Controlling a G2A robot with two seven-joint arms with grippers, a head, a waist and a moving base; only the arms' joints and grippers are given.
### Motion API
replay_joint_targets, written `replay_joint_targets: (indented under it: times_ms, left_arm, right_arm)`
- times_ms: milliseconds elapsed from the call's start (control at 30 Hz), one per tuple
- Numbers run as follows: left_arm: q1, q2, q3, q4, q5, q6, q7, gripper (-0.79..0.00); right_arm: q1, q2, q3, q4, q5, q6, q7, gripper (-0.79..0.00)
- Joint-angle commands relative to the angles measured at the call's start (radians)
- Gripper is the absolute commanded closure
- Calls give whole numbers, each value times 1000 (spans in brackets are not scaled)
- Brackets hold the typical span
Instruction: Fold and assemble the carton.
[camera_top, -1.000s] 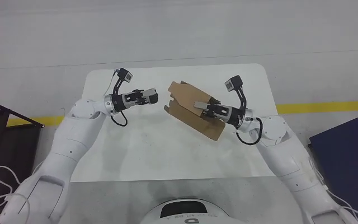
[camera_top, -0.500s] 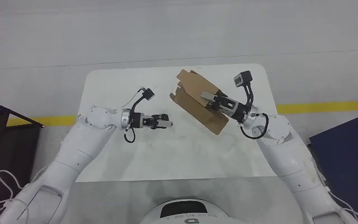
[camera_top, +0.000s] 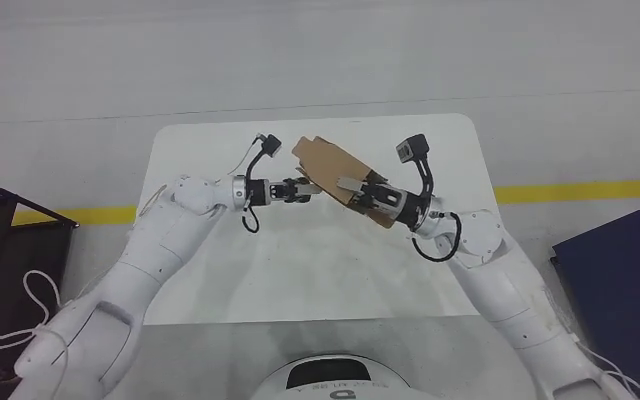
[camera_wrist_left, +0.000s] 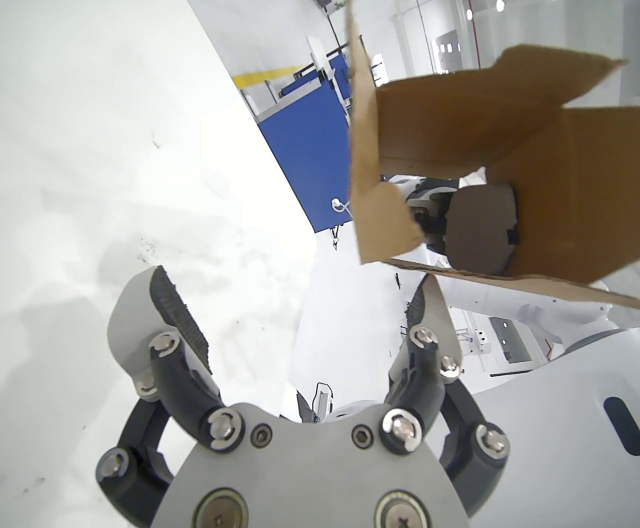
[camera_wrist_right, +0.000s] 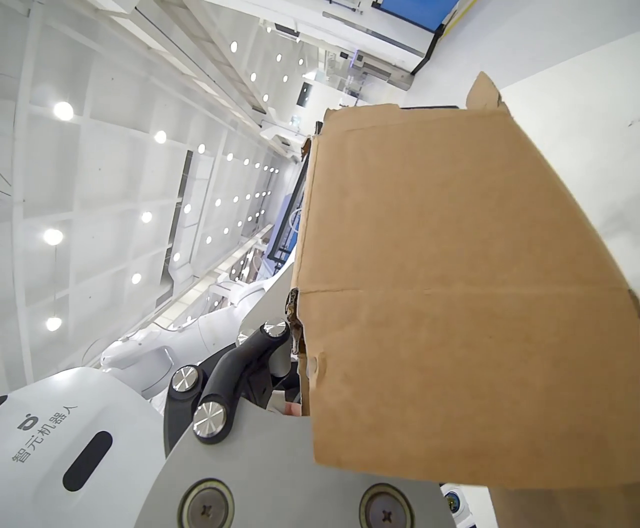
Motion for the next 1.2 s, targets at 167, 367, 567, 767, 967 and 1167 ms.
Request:
replay_joint_targets:
  times_ms: [167, 367, 567, 767, 967, 1167]
  left_arm:
    - [-5, -25, 0, 53, -36, -24, 47, -785]
    - [-10, -31, -22, 90, -57, -42, 45, -785]
    - [-1, -6, -103, 175, -91, -79, 41, -785]
    - [32, 38, -219, 193, -157, -97, 20, -785]
    - [76, 70, -306, 142, -186, -91, 17, -785]
    - [130, 94, -371, 61, -197, -71, 8, -785]
  right_arm:
    - [3, -3, -18, 19, 24, 25, 50, 0]
    - [-6, 0, 8, 24, 22, 13, 56, 0]
    - [-13, 3, 29, 20, 24, 7, 53, 0]
    - [-13, 3, 29, 20, 24, 7, 53, 0]
    - [39, -34, -38, 157, 697, 174, 238, 0]
    - [161, -82, -145, 390, 1121, 526, 379, 0]
